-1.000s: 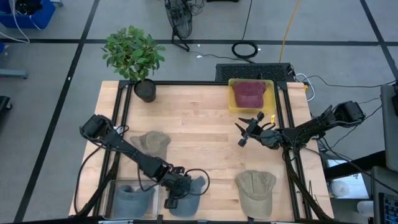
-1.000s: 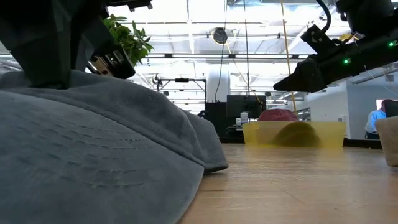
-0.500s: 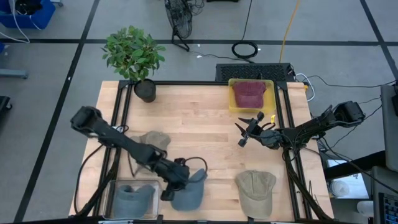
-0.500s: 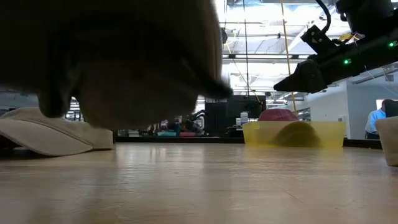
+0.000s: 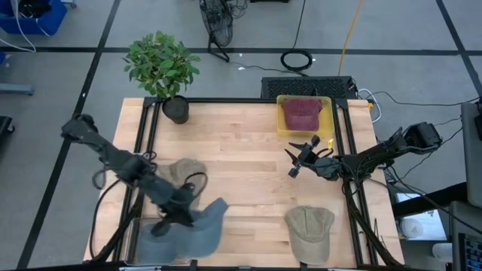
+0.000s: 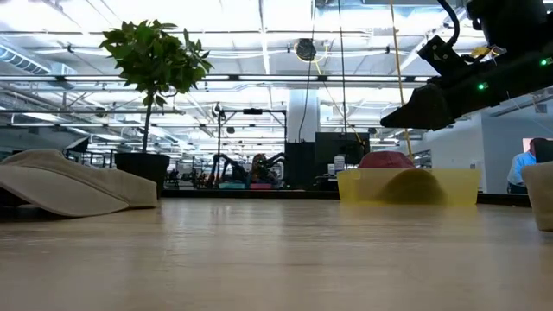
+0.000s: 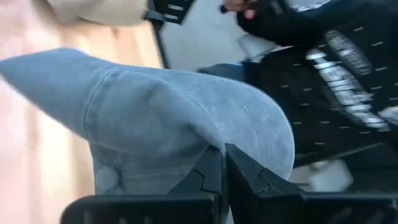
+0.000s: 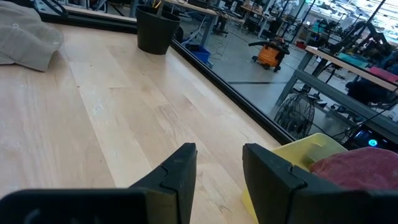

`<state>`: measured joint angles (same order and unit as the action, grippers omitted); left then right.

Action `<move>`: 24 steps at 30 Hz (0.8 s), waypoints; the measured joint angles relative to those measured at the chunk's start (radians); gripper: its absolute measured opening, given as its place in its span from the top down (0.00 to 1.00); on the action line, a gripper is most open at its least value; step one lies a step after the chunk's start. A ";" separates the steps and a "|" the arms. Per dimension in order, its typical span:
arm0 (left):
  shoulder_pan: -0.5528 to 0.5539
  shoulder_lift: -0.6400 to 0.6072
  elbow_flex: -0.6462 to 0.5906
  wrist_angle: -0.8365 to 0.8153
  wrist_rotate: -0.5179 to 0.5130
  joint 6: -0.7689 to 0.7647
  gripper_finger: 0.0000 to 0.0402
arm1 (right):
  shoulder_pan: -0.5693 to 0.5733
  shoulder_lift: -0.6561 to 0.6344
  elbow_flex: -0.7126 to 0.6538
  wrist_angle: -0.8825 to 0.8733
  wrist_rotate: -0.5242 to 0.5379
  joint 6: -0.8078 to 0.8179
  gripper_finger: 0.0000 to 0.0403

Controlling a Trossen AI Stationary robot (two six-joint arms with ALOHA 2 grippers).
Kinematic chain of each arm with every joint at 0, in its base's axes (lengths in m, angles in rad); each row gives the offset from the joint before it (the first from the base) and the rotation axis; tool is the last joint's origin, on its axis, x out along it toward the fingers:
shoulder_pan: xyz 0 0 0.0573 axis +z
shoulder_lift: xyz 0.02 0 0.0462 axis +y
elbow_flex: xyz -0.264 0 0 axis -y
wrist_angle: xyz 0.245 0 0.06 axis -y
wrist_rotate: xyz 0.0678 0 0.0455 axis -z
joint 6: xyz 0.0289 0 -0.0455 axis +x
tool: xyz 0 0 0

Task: Pick & Place hat
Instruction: Put the gray cap into the transparent bin

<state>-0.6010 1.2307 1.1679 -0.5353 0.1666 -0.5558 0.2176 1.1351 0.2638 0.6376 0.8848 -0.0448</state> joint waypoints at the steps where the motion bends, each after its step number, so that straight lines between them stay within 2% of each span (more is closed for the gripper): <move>1: -0.026 -0.011 0.000 -0.003 -0.003 -0.038 0.98 | 0.000 0.000 0.000 0.000 0.000 0.002 0.70; 5: -0.156 -0.029 0.000 -0.019 -0.037 -0.163 0.95 | 0.000 0.000 0.000 0.000 0.000 0.011 0.70; 8: -0.257 -0.023 0.000 -0.076 -0.100 -0.217 0.94 | 0.000 0.000 0.000 0.000 0.000 0.015 0.70; 11: -0.342 -0.007 0.000 -0.133 -0.173 -0.328 0.96 | 0.000 0.000 0.000 0.000 0.000 0.019 0.70; 15: -0.440 0.009 0.000 -0.107 -0.252 -0.453 0.97 | 0.000 0.000 0.000 -0.001 0.000 0.020 0.70; 20: -0.527 0.034 0.000 -0.100 -0.315 -0.539 0.94 | 0.000 0.000 0.000 -0.001 0.000 0.026 0.70; 24: -0.551 0.056 0.000 -0.100 -0.335 -0.537 0.98 | 0.000 0.000 0.000 -0.001 0.000 0.026 0.70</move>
<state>-1.1525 1.2867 1.1675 -0.6349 -0.1685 -1.0926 0.2176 1.1351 0.2638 0.6369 0.8845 -0.0189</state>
